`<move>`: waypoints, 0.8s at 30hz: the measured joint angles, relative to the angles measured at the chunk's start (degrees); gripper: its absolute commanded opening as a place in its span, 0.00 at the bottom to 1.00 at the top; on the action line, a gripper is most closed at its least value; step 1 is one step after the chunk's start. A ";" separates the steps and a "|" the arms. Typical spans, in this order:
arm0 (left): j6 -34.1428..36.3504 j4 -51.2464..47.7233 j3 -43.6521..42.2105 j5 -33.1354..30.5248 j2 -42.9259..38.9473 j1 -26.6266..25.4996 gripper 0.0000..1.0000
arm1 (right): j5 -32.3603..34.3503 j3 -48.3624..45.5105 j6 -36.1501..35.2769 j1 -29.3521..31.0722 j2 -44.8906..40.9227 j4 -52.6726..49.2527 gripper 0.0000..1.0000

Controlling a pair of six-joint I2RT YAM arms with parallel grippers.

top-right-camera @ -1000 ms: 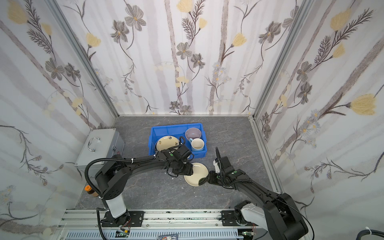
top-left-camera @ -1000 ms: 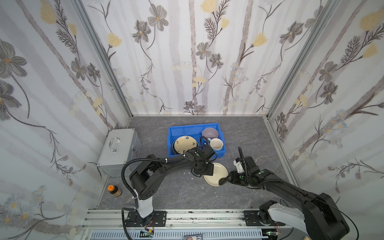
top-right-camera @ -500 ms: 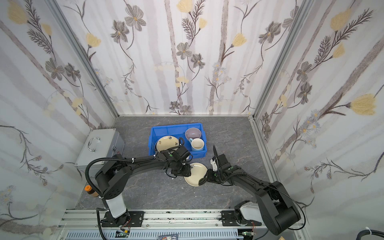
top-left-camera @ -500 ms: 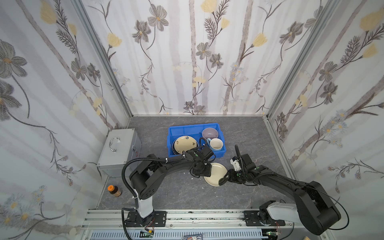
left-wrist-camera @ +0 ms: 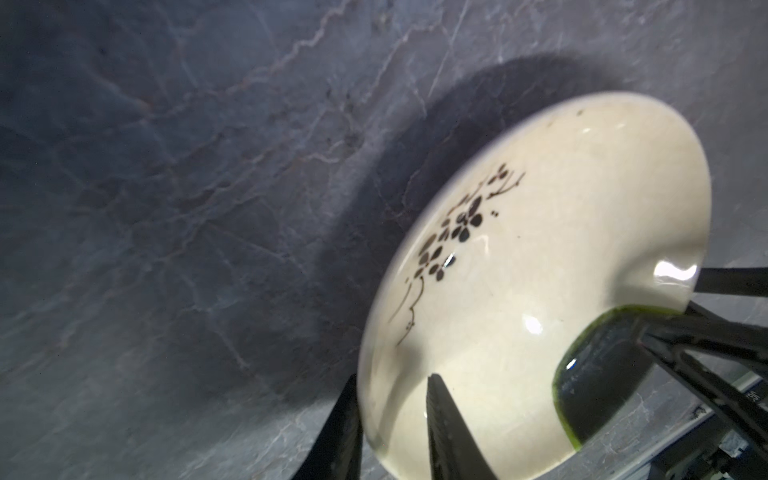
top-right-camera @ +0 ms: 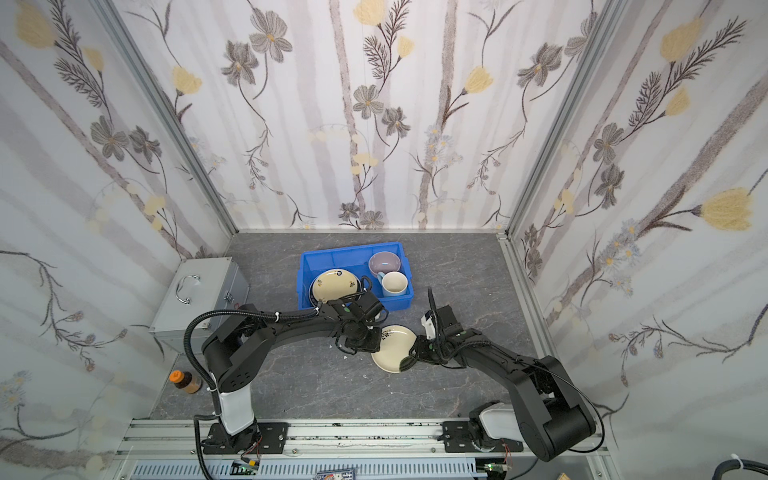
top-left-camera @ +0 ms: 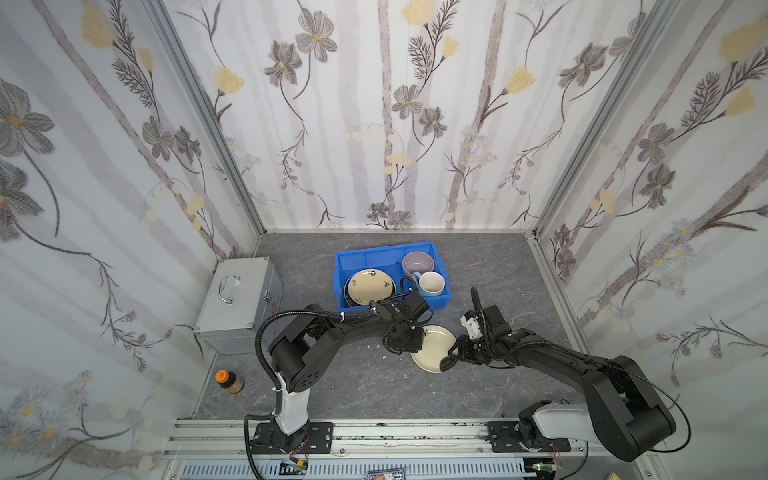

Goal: Place the mixed dishes into the plastic bin
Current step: 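Close the left and right grippers on opposite rims of the blossom plate, then lift the blossom cream plate and carry it over the bin with both grippers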

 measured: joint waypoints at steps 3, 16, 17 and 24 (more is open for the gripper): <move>-0.13 0.35 -0.44 0.17 -0.04 -0.07 0.28 | 0.04 -0.15 0.00 -0.07 -0.02 -0.09 0.23; -2.73 1.31 -0.87 0.13 -0.07 -1.57 0.17 | 0.55 -1.95 0.04 -0.55 -2.73 -0.48 0.28; -2.73 1.42 -0.87 0.11 -0.07 -1.75 0.17 | 0.44 -2.19 0.07 -0.61 -2.75 -0.39 0.31; -3.26 1.95 -1.31 0.07 -0.11 -2.03 0.16 | -1.31 -4.94 0.37 -1.22 -3.10 4.20 0.36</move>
